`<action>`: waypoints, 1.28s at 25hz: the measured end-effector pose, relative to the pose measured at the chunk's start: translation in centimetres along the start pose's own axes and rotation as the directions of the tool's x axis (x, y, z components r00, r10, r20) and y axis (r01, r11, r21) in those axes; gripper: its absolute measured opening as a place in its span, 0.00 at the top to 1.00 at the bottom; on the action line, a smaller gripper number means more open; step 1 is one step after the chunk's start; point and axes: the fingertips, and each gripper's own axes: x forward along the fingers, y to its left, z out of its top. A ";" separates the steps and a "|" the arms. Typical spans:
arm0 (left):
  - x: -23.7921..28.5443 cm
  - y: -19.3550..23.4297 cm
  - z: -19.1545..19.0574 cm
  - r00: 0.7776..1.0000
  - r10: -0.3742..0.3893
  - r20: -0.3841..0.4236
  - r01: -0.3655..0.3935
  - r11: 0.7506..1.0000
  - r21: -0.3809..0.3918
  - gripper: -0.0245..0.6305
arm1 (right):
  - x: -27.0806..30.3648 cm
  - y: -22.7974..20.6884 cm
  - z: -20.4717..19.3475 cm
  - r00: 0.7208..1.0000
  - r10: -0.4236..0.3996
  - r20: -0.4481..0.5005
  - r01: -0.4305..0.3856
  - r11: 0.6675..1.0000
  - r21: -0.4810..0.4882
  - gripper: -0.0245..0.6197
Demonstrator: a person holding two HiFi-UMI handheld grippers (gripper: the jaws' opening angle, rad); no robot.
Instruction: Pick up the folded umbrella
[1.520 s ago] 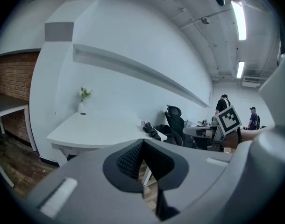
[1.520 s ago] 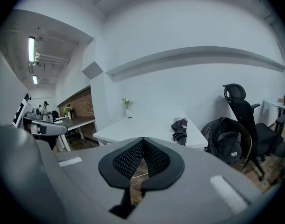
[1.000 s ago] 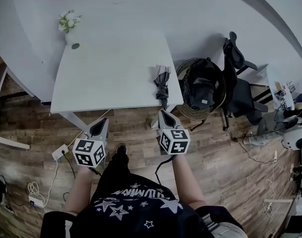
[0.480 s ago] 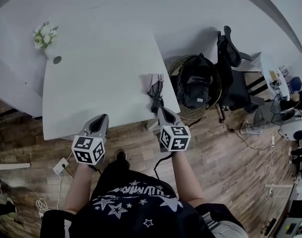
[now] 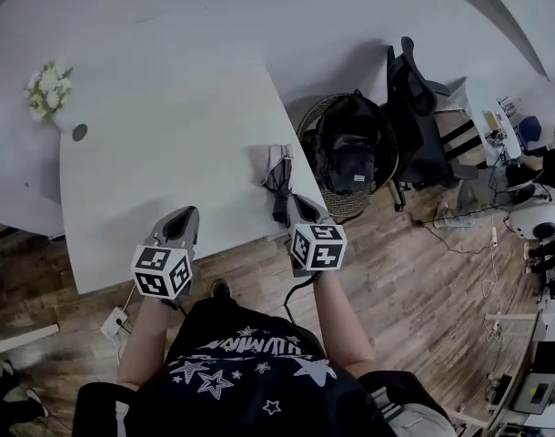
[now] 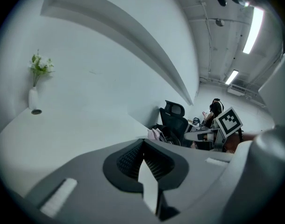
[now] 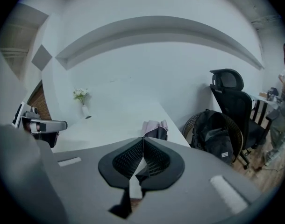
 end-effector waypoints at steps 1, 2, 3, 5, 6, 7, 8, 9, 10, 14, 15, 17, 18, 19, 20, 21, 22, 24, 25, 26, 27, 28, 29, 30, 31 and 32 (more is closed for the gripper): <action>0.6 0.2 0.2 1.000 -0.010 -0.004 0.010 1.000 0.001 0.96 | 0.4 -0.1 -0.1 1.000 -0.006 -0.012 0.006 1.000 0.007 0.92; 1.1 0.3 0.3 1.000 -0.019 -0.009 0.019 1.000 0.002 0.96 | 0.8 -0.2 -0.3 1.000 -0.010 -0.024 0.010 1.000 0.014 0.89; 1.7 0.5 0.3 0.999 -0.028 -0.015 0.028 1.000 0.004 0.96 | 1.2 -0.3 -0.5 0.999 -0.012 -0.036 0.013 1.000 0.021 0.87; 2.7 0.8 0.3 0.999 -0.043 -0.028 0.043 0.999 0.003 0.96 | 2.1 -0.5 -1.0 0.998 -0.016 -0.066 0.018 0.999 0.030 0.79; 3.1 0.9 0.3 0.998 -0.050 -0.033 0.050 0.999 0.002 0.96 | 2.6 -0.6 -1.4 0.996 -0.019 -0.084 0.021 0.999 0.031 0.74; 3.5 1.1 0.3 0.998 -0.057 -0.038 0.057 0.998 0.001 0.96 | 3.1 -0.7 -1.7 0.994 -0.021 -0.103 0.024 0.999 0.031 0.69; 3.9 1.2 0.3 0.997 -0.064 -0.042 0.064 0.998 0.000 0.96 | 3.5 -0.8 -2.1 0.992 -0.022 -0.124 0.026 0.999 0.030 0.65; 4.2 1.2 0.4 0.996 -0.071 -0.047 0.071 0.997 0.000 0.96 | 4.0 -0.8 -2.5 0.989 -0.022 -0.146 0.026 0.999 0.028 0.61; 4.5 1.3 0.3 0.995 -0.078 -0.054 0.079 0.997 0.001 0.96 | 4.5 -0.8 -2.9 0.985 -0.021 -0.170 0.026 0.999 0.024 0.57; 5.3 1.5 -0.3 0.992 -0.099 -0.084 0.099 0.995 0.001 0.96 | 6.0 -1.2 -4.7 0.966 -0.050 -0.252 0.047 0.999 -0.015 0.49; 5.5 1.6 -0.4 0.991 -0.101 -0.090 0.101 0.995 -0.001 0.96 | 6.4 -1.5 -5.0 0.962 -0.065 -0.265 0.061 0.998 -0.025 0.48; 5.7 2.0 -0.6 0.990 -0.100 -0.096 0.100 0.995 -0.008 0.96 | 7.1 -2.1 -5.5 0.953 -0.096 -0.288 0.087 0.995 -0.043 0.48; 5.8 2.2 -0.8 0.990 -0.097 -0.099 0.097 0.995 -0.013 0.96 | 7.5 -2.3 -5.7 0.948 -0.106 -0.300 0.095 0.994 -0.052 0.47; 5.8 2.4 -0.9 0.990 -0.094 -0.102 0.093 0.996 -0.018 0.96 | 7.8 -2.5 -5.9 0.944 -0.113 -0.311 0.100 0.993 -0.059 0.47; 5.9 2.6 -1.1 0.990 -0.091 -0.106 0.089 0.996 -0.023 0.96 | 8.1 -2.6 -6.2 0.940 -0.118 -0.320 0.104 0.993 -0.062 0.47; 5.9 2.9 -1.3 0.990 -0.088 -0.110 0.085 0.996 -0.029 0.96 | 8.4 -2.7 -6.4 0.937 -0.123 -0.328 0.108 0.992 -0.062 0.47; 5.9 3.1 -1.5 0.990 -0.085 -0.114 0.082 0.996 -0.034 0.96 | 8.6 -2.8 -6.6 0.934 -0.126 -0.335 0.112 0.992 -0.061 0.48; 6.0 3.4 -1.8 0.989 -0.080 -0.122 0.076 0.996 -0.039 0.96 | 9.1 -2.9 -7.1 0.927 -0.132 -0.351 0.116 0.991 -0.066 0.49; 6.0 3.6 -1.9 0.989 -0.078 -0.125 0.073 0.996 -0.040 0.96 | 9.3 -2.9 -7.3 0.924 -0.135 -0.357 0.117 0.991 -0.072 0.49; 6.1 3.7 -2.0 0.989 -0.075 -0.125 0.070 0.997 -0.042 0.96 | 9.5 -3.0 -7.4 0.923 -0.139 -0.360 0.119 0.990 -0.077 0.50; 6.2 3.8 -2.0 0.990 -0.072 -0.124 0.067 0.997 -0.044 0.96 | 9.7 -3.2 -7.4 0.922 -0.141 -0.361 0.121 0.990 -0.079 0.50; 6.3 3.9 -1.9 0.990 -0.070 -0.123 0.065 0.997 -0.046 0.96 | 9.8 -3.3 -7.5 0.921 -0.143 -0.362 0.123 0.989 -0.078 0.51; 6.3 4.0 -1.9 0.990 -0.068 -0.121 0.063 0.997 -0.047 0.96 | 9.9 -3.4 -7.6 0.920 -0.145 -0.363 0.126 0.989 -0.076 0.51; 6.4 4.2 -1.9 0.990 -0.065 -0.121 0.060 0.997 -0.047 0.96 | 10.0 -3.5 -7.7 0.919 -0.148 -0.366 0.129 0.989 -0.075 0.52; 6.4 4.3 -1.9 0.991 -0.062 -0.122 0.056 0.997 -0.047 0.96 | 10.1 -3.5 -7.8 0.917 -0.152 -0.369 0.133 0.988 -0.076 0.53; 6.4 4.5 -1.9 0.991 -0.056 -0.123 0.051 0.998 -0.048 0.96 | 10.2 -3.5 -7.9 0.915 -0.157 -0.371 0.137 0.987 -0.080 0.53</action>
